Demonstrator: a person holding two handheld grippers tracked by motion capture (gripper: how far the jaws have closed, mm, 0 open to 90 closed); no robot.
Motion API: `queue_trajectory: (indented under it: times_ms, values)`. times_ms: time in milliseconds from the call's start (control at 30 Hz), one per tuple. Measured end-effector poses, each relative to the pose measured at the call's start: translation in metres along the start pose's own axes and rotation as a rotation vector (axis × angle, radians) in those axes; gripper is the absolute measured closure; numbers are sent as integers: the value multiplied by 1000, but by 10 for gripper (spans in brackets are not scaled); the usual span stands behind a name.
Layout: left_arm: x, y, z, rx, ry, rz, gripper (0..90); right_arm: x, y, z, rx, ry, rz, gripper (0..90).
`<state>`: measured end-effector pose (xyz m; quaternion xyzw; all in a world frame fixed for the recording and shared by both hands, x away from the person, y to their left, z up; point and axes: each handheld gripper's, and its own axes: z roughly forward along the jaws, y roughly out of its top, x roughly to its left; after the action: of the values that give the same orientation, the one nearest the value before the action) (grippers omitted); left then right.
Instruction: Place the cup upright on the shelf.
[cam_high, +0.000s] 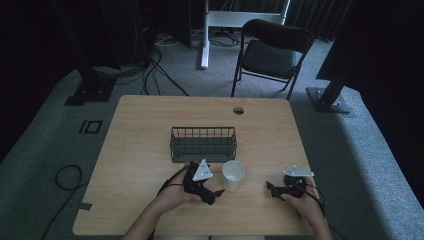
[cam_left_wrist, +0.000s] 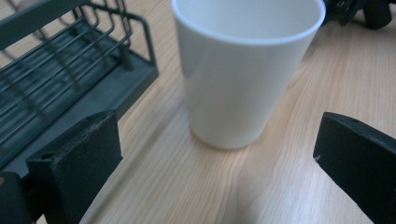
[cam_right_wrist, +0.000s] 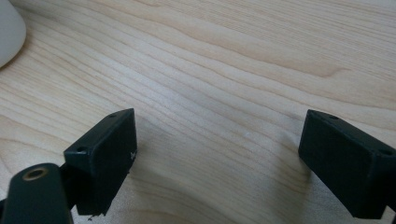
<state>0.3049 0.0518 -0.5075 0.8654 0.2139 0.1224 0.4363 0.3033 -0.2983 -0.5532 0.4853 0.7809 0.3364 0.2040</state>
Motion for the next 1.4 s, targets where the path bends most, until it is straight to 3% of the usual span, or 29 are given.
queue_trajectory:
  times_ms: [633,867,967,1033,1067,1100,1267,1400]
  values:
    - [-11,27,31,-35,-57,24,12,0,0,0,0,0,0,111]
    - [-13,33,38,-55,-56,31,13,0,0,0,0,0,0,111]
    - [-11,34,40,-65,-62,20,85,0,0,0,0,0,0,111]
    - [-10,34,41,-72,-42,-1,169,0,0,0,0,0,0,111]
    - [-9,34,42,-74,-41,-6,170,0,0,0,0,0,0,111]
    - [-9,34,42,-80,-44,5,206,0,0,0,0,0,0,111]
    - [-8,35,41,-94,-16,6,209,0,0,0,0,0,0,111]
    - [-7,39,36,-108,-18,6,210,0,0,0,0,0,0,111]
